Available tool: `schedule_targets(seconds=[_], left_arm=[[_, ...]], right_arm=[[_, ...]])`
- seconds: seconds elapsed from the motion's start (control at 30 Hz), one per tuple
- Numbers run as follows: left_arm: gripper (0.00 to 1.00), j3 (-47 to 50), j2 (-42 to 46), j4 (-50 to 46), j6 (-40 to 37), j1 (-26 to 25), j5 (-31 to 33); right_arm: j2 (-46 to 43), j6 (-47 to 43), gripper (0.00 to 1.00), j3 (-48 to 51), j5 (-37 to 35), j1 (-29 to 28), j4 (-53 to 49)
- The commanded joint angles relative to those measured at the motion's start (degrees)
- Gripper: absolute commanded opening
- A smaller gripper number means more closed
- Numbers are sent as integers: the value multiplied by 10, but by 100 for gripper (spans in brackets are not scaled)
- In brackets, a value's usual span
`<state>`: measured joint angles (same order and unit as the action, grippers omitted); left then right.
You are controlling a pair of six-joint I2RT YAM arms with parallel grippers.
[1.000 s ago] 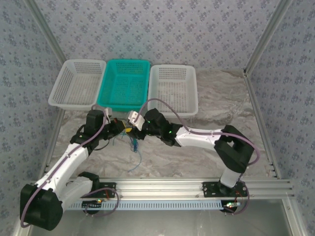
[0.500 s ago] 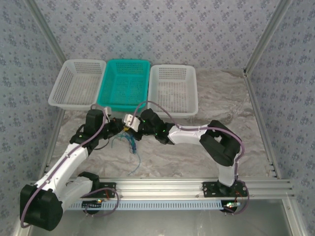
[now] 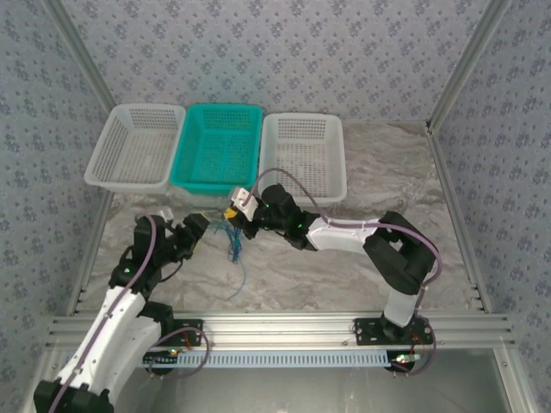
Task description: Untangle the cables
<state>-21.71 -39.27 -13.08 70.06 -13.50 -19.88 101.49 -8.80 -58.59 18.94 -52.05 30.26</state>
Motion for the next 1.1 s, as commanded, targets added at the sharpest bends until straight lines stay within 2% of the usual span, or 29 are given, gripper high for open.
schedule_targets(seconds=[0.0,0.07,0.17,0.23,0.3,0.47,0.5,0.63,0.8,0.93,1.07], left_arm=[[78,8,-51,153,92,2,-58],[83,-7,-72,174,82,2,-54],[88,-43,-106,133,42,2,-43],[84,-56,-131,104,29,3,-37],[70,-50,-152,104,30,4,-34],[6,-37,-152,71,27,12,-6],[0,-38,-143,49,19,17,4],[0,-35,-87,-36,-9,53,34],[0,-12,-18,-115,-48,137,37],[0,-14,-9,-158,-108,208,30],[0,-28,-26,-178,-163,273,16]], right_arm=[[-17,20,0,-8,36,-6,4],[-19,21,0,-11,45,-9,0],[-28,36,0,-7,63,-10,8],[-34,55,0,-5,66,-12,20],[-41,73,0,-1,66,-15,36],[-68,77,0,11,22,-20,45],[-79,78,0,19,7,-18,49],[-134,114,0,72,-62,7,79],[-223,215,0,177,-159,85,98],[-283,305,0,250,-192,149,88],[-358,351,0,297,-234,176,23]])
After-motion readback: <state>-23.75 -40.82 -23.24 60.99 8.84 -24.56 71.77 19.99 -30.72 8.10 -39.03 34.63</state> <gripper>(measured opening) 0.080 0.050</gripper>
